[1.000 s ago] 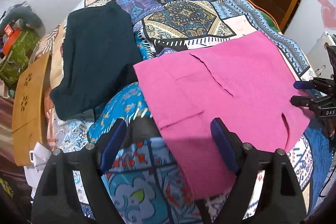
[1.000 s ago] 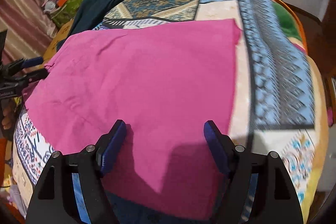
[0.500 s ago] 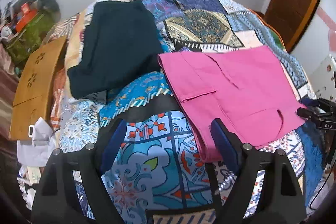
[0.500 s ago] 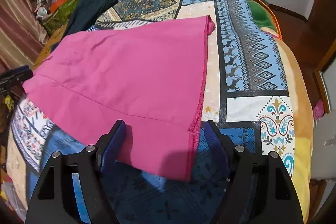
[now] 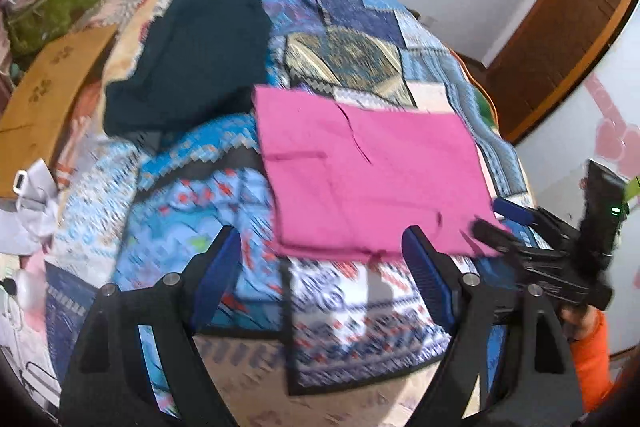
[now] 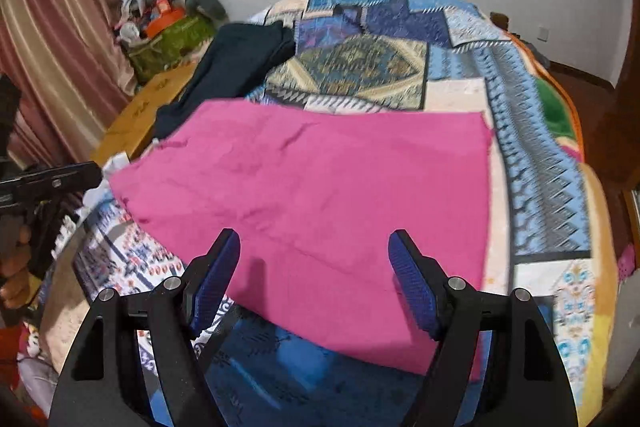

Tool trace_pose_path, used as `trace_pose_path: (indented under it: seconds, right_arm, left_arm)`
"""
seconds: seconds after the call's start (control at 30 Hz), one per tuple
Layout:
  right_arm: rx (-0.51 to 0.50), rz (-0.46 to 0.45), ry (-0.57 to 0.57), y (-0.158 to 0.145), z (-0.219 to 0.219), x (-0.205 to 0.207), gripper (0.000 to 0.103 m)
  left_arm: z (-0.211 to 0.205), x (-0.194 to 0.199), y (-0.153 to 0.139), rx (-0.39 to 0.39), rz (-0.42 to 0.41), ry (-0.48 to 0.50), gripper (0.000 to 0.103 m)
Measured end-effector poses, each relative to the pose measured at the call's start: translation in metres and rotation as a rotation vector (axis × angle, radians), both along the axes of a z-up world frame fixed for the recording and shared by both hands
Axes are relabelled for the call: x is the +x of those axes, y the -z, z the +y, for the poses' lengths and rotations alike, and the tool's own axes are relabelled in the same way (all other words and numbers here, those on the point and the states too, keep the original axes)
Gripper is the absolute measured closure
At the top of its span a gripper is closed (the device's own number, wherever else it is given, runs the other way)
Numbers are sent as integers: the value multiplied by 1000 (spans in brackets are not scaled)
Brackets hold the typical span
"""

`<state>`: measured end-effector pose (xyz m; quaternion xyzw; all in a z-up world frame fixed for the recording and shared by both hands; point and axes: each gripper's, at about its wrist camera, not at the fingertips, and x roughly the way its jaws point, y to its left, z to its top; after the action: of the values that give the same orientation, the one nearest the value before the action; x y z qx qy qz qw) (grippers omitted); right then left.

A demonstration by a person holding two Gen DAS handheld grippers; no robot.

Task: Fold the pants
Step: 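Move the left gripper to the trouser leg ends and grasp them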

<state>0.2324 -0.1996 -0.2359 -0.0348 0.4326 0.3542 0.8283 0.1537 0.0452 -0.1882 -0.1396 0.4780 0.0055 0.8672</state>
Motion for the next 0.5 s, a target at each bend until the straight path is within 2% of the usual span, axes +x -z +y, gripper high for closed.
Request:
trace_pose_path:
  seconds: [0.1, 0.23, 0.33, 0.5]
  right_arm:
    - [-10, 40, -9, 16, 6, 0, 30]
    - [20, 75, 2, 19, 0, 2, 29]
    - [12, 69, -5, 19, 1, 0, 29]
    - [2, 60, -12, 20, 3, -4, 29]
  left_arm:
    - [-12, -3, 6, -35, 24, 36, 20]
    - [-18, 0, 16, -108, 57, 52, 20]
    - [-18, 5, 21, -132, 56, 38, 20]
    - [-7, 21, 31, -249, 62, 22, 19]
